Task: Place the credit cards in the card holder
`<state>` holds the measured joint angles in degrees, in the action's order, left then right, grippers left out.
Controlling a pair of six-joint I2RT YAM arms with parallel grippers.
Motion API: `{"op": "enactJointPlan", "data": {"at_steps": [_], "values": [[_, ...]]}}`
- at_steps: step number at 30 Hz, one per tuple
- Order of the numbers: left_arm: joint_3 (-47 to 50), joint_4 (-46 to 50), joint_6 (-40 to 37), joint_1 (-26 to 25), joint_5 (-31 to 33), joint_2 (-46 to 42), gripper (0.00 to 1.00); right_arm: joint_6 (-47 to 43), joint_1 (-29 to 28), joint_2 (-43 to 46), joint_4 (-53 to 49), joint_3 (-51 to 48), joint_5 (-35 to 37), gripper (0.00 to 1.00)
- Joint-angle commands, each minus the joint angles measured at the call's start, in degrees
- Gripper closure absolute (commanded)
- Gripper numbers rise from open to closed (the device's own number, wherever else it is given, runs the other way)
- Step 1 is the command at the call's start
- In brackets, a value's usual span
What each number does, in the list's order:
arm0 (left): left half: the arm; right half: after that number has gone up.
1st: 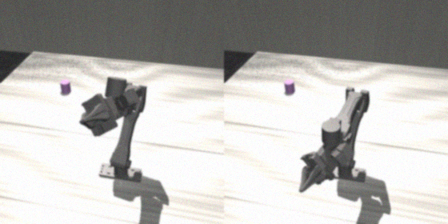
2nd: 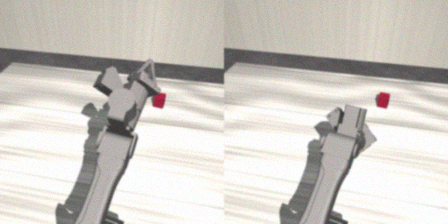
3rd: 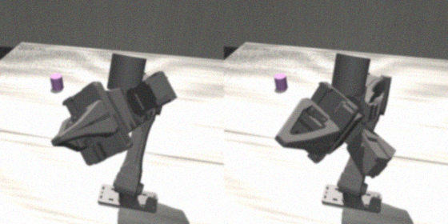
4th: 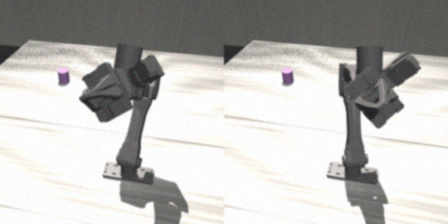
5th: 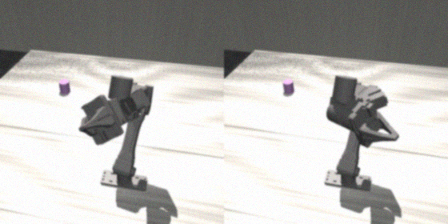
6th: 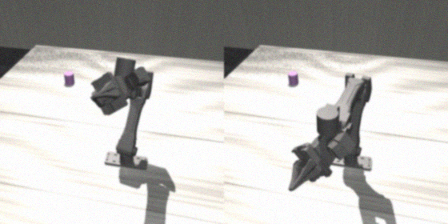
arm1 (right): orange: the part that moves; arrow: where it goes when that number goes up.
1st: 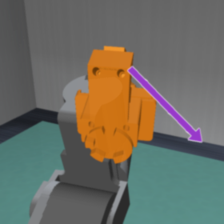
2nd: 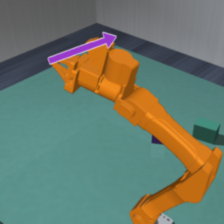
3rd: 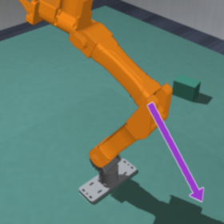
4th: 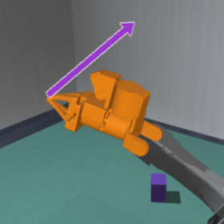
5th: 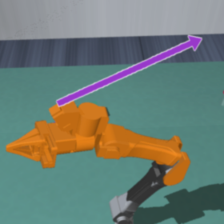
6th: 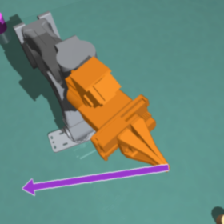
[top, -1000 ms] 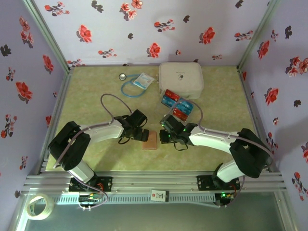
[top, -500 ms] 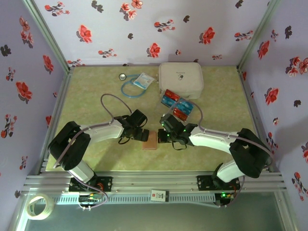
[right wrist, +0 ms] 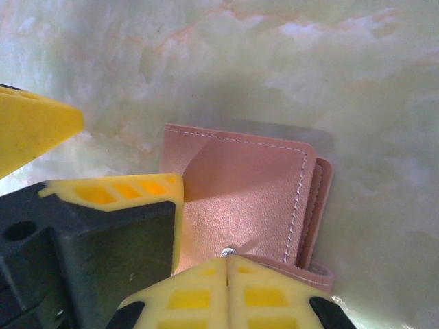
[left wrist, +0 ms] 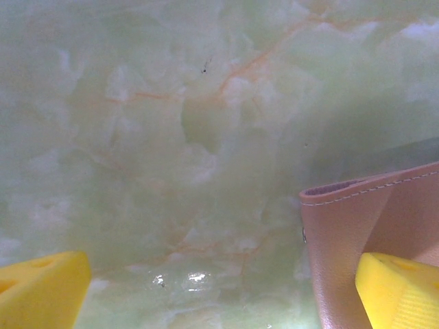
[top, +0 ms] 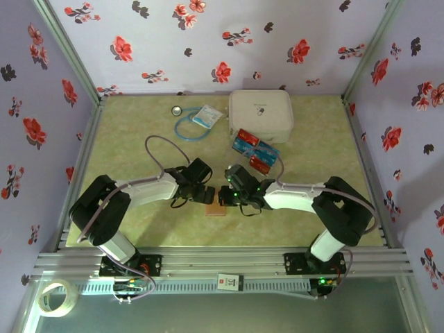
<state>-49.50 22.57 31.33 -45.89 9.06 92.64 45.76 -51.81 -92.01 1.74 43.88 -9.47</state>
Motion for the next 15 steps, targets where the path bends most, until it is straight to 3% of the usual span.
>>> {"op": "enactJointPlan", "data": {"at_steps": [1, 15], "values": [[1.98, 2.49, 0.26, -0.39, 2.54, 1.03, 0.0, 1.48, -0.69, -1.67, 1.84, 1.12, -0.83, 1.0], [1.28, 3.11, -0.19, 0.04, 2.45, -0.12, 0.0, 3.02, -0.93, -3.68, 4.59, -1.65, -0.37, 1.0]]}}
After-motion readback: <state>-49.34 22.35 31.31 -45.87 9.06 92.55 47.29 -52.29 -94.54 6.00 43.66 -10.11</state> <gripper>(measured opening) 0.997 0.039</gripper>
